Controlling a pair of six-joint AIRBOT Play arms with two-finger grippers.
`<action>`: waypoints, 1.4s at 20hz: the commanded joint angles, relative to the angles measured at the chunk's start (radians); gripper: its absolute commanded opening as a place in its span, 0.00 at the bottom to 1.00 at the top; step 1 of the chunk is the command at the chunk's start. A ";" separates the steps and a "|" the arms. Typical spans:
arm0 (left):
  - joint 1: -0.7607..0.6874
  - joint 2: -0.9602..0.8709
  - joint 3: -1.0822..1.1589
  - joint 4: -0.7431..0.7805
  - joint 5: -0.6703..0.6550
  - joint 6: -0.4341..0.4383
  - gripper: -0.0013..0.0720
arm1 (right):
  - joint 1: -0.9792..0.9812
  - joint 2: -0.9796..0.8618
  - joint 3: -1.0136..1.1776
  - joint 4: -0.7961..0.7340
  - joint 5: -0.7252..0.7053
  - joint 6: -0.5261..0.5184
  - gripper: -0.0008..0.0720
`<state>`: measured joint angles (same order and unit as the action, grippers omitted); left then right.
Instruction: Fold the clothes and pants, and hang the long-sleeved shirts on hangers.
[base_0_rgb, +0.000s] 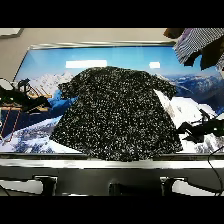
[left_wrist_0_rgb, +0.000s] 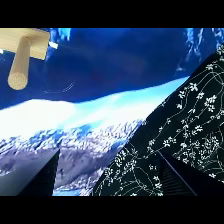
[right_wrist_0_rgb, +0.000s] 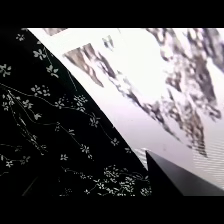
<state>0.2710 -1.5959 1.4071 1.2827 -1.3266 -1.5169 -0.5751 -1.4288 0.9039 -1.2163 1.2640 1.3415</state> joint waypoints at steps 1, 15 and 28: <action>0.009 0.000 -0.005 -0.001 0.011 0.003 0.99 | 0.000 -0.068 -0.003 0.151 0.080 -0.066 0.86; 0.057 -0.013 -0.218 -0.180 0.122 0.136 0.99 | 0.001 -0.084 -0.003 0.238 0.098 -0.085 0.06; -0.090 -0.118 -0.217 -0.227 0.018 0.201 0.72 | 0.001 -0.084 -0.003 0.337 0.102 -0.086 0.06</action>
<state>0.2192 -1.6989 1.1908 1.0405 -1.3167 -1.3212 -0.5743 -1.5131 0.9005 -0.9031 1.3468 1.2572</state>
